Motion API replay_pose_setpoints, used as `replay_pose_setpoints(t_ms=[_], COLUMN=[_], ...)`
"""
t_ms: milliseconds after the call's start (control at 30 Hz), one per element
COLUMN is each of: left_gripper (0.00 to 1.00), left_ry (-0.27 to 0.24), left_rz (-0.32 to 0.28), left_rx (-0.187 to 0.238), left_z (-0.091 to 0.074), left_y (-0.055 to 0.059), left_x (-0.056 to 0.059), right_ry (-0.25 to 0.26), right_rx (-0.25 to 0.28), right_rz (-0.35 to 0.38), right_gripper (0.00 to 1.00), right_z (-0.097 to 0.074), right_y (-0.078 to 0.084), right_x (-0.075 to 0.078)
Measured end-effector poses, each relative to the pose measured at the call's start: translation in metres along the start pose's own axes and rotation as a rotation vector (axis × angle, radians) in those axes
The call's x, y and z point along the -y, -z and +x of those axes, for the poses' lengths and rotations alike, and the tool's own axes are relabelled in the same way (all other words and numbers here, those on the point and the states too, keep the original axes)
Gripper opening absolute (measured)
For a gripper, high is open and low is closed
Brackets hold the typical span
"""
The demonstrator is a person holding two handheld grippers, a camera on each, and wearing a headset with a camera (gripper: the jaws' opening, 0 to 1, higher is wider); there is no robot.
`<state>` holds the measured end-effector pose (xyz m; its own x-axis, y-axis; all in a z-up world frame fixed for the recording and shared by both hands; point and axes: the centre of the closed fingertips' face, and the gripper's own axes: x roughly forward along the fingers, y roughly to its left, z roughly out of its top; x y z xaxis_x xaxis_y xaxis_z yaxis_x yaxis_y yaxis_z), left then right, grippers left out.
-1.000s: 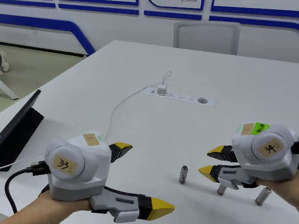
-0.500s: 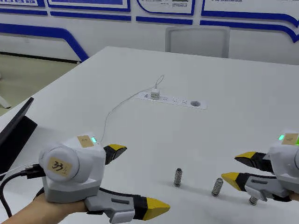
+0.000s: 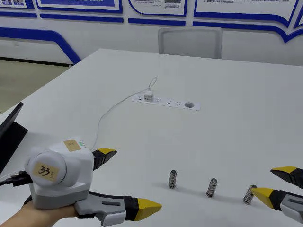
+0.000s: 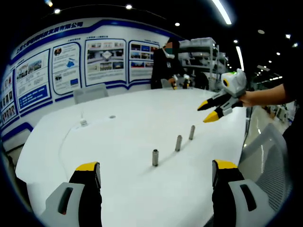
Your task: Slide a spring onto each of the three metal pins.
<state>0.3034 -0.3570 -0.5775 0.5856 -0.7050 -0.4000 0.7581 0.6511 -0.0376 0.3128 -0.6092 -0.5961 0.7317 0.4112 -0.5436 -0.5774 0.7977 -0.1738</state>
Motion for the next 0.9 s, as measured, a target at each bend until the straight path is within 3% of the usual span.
replay_pose_setpoints(t_ms=[133,367,533,900], left_gripper=[1.00,1.00,1.00,1.00], left_ry=[0.004,-0.008,-0.015,-0.055], left_rz=[-0.015,-0.011,-0.035,-0.083], left_rx=[0.010,-0.005,0.022,0.086], left_z=[-0.002,-0.004,-0.006,-0.013], left_y=[0.001,0.008,0.008,0.008], left_x=[-0.001,-0.006,-0.008,-0.015], right_ry=[0.032,0.089,0.115,0.208], right_rx=[0.008,0.019,0.045,0.164], right_rz=[0.056,0.085,0.126,0.248], right_gripper=[0.42,0.49,0.58,0.81], right_z=[-0.010,-0.025,-0.034,-0.048], right_y=[0.009,0.020,0.028,0.032], right_x=[0.005,0.009,0.007,0.003])
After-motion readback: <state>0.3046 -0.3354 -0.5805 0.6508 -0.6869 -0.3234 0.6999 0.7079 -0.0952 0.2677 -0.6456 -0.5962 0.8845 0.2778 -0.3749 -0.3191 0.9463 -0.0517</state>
